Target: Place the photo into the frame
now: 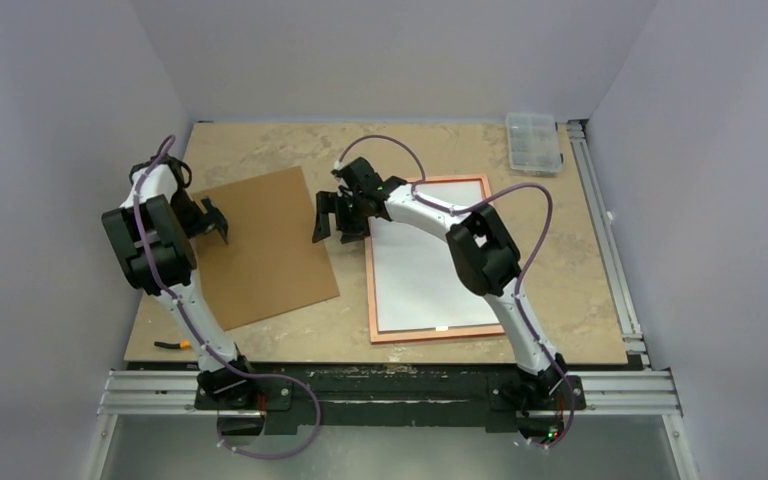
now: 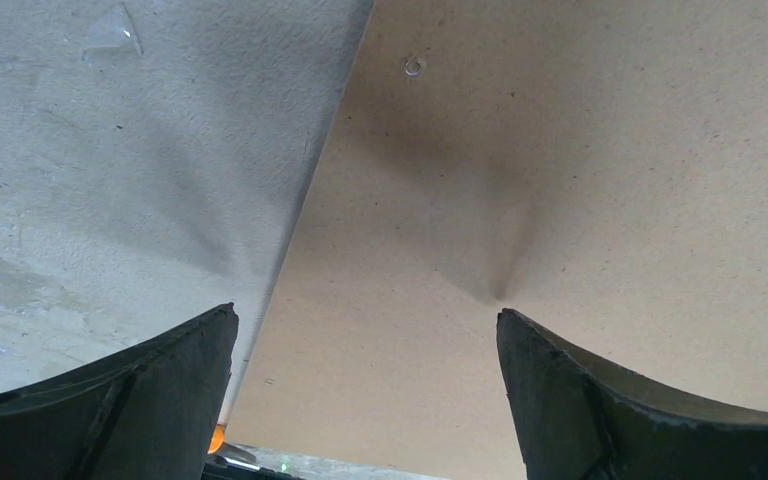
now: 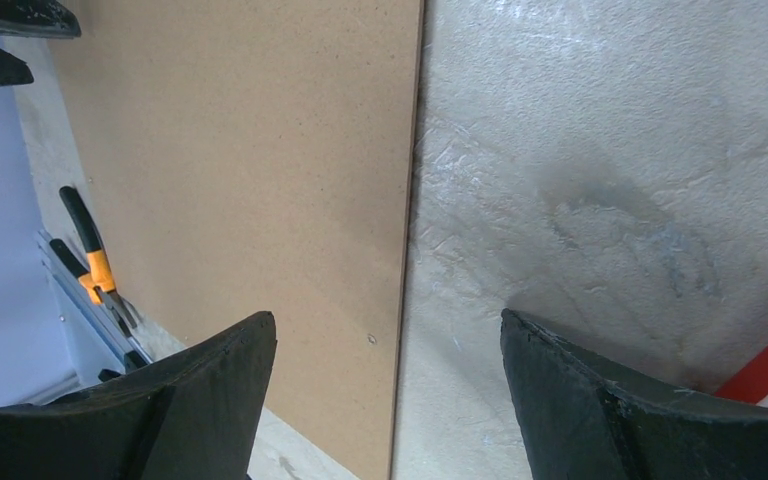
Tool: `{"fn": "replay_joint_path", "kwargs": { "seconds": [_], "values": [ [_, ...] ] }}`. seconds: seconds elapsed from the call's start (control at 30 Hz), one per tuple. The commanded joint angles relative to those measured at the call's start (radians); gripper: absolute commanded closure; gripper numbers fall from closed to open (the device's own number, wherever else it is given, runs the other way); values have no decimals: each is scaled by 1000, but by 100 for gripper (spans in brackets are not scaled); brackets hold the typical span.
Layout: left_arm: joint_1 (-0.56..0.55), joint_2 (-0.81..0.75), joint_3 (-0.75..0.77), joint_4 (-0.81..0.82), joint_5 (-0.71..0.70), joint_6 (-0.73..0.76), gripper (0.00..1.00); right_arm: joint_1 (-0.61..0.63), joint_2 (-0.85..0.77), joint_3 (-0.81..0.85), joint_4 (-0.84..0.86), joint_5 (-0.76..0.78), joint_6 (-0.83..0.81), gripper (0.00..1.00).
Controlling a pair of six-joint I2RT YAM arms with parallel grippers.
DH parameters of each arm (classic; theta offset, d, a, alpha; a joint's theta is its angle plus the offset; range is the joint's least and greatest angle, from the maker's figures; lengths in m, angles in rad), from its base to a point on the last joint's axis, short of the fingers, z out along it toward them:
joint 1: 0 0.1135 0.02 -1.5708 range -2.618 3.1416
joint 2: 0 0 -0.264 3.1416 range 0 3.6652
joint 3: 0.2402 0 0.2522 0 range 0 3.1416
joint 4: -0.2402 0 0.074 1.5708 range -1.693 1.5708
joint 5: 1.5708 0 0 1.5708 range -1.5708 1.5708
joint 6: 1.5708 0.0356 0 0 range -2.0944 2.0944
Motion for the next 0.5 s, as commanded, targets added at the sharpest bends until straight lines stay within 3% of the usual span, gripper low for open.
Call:
{"fn": "replay_joint_path", "kwargs": {
  "seconds": [0.0, 0.17, 0.47],
  "values": [
    [-20, 25, 55, -52, -13, 25, 3, 39, 31, 48, -63, 50, -9, 18],
    [-48, 43, 90, -89, -38, 54, 1, 54, 32, 33, -32, 24, 26, 19],
    [-72, 120, 187, -176, 116, 87, 0, 59, 26, -1, 45, -43, 81, 19]
  ]
}}
